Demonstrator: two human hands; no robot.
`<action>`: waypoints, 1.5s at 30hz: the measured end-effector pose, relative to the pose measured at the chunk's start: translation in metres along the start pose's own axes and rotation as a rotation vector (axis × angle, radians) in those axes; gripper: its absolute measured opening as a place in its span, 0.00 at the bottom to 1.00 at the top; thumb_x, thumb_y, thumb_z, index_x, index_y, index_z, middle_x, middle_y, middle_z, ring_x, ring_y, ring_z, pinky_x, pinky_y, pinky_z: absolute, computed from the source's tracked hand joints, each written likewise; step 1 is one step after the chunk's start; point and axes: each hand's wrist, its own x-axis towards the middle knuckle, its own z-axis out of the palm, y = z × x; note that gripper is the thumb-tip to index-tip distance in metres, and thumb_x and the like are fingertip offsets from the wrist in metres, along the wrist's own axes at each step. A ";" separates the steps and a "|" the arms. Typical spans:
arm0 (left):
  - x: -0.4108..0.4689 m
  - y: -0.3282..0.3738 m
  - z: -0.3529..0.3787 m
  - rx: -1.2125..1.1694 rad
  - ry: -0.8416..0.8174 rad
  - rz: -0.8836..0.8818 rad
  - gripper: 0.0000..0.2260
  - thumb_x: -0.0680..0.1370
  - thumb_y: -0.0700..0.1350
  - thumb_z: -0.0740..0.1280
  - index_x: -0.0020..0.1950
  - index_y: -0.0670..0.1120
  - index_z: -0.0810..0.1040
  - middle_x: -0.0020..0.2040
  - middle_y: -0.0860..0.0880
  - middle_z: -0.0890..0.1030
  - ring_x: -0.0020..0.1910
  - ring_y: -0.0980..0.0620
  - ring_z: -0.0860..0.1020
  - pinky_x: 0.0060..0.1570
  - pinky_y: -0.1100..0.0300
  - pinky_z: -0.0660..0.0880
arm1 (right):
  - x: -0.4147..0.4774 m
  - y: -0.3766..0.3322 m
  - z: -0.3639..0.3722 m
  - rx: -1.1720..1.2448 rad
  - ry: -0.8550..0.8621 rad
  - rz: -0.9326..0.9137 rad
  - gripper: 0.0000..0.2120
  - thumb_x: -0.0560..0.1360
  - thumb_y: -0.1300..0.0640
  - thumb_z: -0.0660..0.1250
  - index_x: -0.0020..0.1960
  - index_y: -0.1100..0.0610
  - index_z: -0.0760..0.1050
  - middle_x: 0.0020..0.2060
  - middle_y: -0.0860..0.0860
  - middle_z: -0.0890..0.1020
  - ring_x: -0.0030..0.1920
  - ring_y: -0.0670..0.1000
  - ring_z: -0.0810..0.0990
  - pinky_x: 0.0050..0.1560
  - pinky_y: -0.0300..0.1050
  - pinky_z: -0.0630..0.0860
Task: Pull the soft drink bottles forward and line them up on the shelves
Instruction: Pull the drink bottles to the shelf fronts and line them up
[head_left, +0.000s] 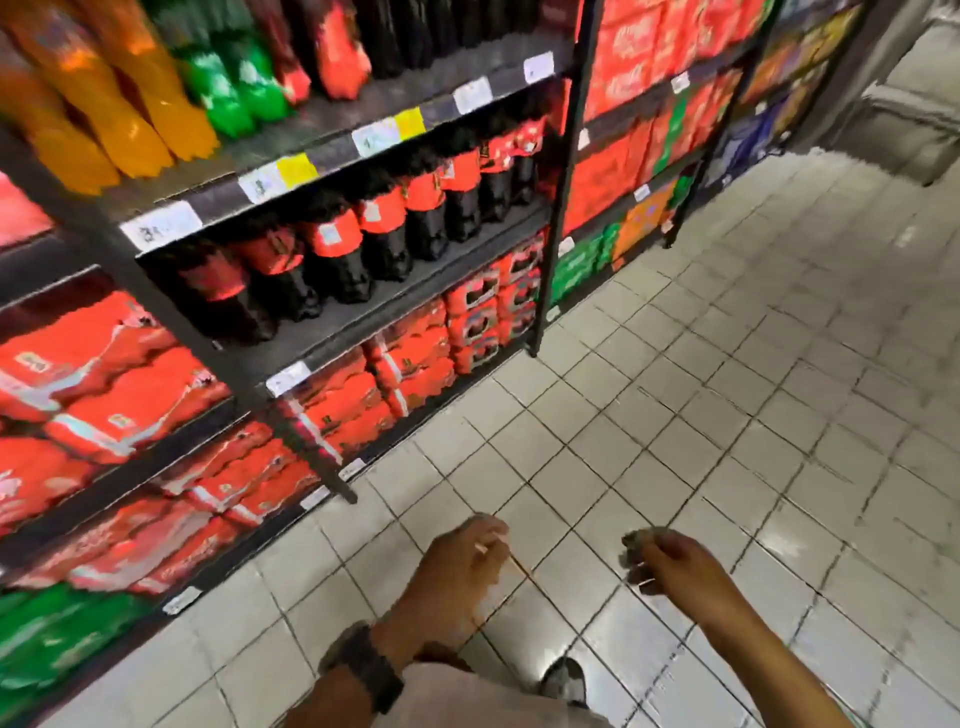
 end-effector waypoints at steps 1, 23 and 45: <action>0.013 0.006 -0.011 -0.051 0.097 -0.029 0.06 0.78 0.47 0.65 0.50 0.59 0.77 0.41 0.55 0.81 0.34 0.59 0.79 0.32 0.68 0.73 | 0.031 -0.031 -0.001 -0.053 -0.072 -0.067 0.09 0.79 0.61 0.61 0.48 0.63 0.78 0.39 0.59 0.83 0.34 0.53 0.80 0.36 0.44 0.74; 0.215 0.043 -0.245 -0.436 0.690 -0.102 0.07 0.78 0.37 0.63 0.53 0.47 0.74 0.44 0.43 0.80 0.35 0.50 0.77 0.36 0.58 0.74 | 0.281 -0.285 0.191 -0.614 -0.638 -0.344 0.08 0.79 0.57 0.62 0.44 0.57 0.77 0.37 0.55 0.82 0.33 0.48 0.78 0.37 0.41 0.72; 0.356 -0.154 -0.338 0.165 1.742 0.196 0.19 0.75 0.41 0.70 0.64 0.52 0.72 0.54 0.56 0.76 0.52 0.57 0.77 0.53 0.71 0.70 | 0.473 -0.295 0.438 -0.308 -0.333 -1.733 0.15 0.76 0.52 0.59 0.62 0.49 0.72 0.55 0.43 0.77 0.54 0.43 0.76 0.58 0.36 0.69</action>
